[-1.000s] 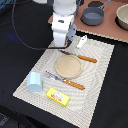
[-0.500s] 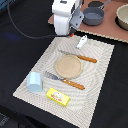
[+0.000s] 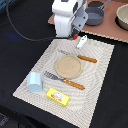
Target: Interact with the objects in diverse but meaningful ways.
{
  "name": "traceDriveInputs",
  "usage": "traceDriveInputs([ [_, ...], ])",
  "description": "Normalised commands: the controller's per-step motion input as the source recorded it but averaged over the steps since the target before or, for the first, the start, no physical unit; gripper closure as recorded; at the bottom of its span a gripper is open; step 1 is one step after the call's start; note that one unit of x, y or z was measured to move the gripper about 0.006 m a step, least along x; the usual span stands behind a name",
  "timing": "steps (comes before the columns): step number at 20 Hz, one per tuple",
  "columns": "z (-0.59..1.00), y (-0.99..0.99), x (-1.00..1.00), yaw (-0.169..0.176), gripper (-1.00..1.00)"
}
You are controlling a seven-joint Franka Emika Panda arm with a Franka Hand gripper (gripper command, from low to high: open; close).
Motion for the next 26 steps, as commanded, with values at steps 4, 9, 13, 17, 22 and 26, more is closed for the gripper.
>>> traceDriveInputs([
  [4, 0.10, -0.60, 0.85, -0.067, 1.00],
  [9, -0.02, -0.54, 0.69, -0.064, 1.00],
  [13, -0.19, -0.20, 0.32, -0.020, 1.00],
  [17, -0.25, -0.08, 0.18, -0.001, 1.00],
  [22, -0.23, 0.00, 0.11, 0.000, 1.00],
  [26, -0.09, 0.00, 0.22, 0.000, -1.00],
])
